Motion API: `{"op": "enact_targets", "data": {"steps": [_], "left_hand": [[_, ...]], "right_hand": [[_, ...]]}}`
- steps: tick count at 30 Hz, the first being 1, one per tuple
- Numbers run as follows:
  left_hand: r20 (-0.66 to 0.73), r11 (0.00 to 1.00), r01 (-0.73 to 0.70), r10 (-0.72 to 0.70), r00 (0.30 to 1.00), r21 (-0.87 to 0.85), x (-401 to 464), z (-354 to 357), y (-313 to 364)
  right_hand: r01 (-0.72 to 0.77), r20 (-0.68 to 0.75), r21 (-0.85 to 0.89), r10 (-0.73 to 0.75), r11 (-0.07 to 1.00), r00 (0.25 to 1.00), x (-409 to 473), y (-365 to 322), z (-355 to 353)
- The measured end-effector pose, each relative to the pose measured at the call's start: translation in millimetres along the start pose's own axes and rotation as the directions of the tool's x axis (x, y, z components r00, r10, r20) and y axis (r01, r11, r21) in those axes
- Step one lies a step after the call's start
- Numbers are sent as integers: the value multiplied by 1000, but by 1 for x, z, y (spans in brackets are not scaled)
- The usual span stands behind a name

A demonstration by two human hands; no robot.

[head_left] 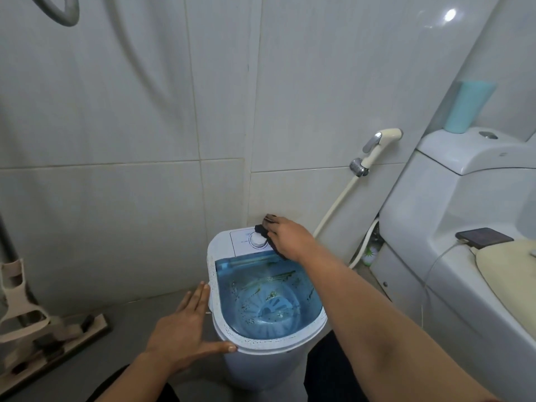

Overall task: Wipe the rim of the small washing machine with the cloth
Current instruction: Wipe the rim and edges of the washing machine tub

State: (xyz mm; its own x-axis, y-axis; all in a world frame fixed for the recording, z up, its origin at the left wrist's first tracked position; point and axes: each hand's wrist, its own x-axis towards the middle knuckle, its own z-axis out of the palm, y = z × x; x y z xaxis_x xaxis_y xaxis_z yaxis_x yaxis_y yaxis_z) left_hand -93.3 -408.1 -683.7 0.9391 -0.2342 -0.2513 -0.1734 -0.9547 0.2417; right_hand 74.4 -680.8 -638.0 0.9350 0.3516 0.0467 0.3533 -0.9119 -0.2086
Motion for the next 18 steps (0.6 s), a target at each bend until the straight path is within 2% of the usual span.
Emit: {"op": "enact_targets", "data": {"steps": [2,5,7,11,18], "left_hand": [[-3,1000,0,0,1000,-4,0,0,-1],[-2,1000,3,-3,1000,-18,0,0,0],[1,1000,3,-3,1000,-25,0,0,0],[12,1000,-5,5,1000,-11,1,-3,0],[23,1000,-2,2,1000,11,1,-4,1]], "right_hand": [[5,-68,10,-5,1000,998,-4,-1,14],[-79,-114,-12,77,997,991,-14,-5,30],[-127,-97,-37,123,991,988,-24,-5,37],[-118,-49,-91,114,989,992,-35,-1,34],[-115,36,-68,118,991,992,-18,2,23]]}}
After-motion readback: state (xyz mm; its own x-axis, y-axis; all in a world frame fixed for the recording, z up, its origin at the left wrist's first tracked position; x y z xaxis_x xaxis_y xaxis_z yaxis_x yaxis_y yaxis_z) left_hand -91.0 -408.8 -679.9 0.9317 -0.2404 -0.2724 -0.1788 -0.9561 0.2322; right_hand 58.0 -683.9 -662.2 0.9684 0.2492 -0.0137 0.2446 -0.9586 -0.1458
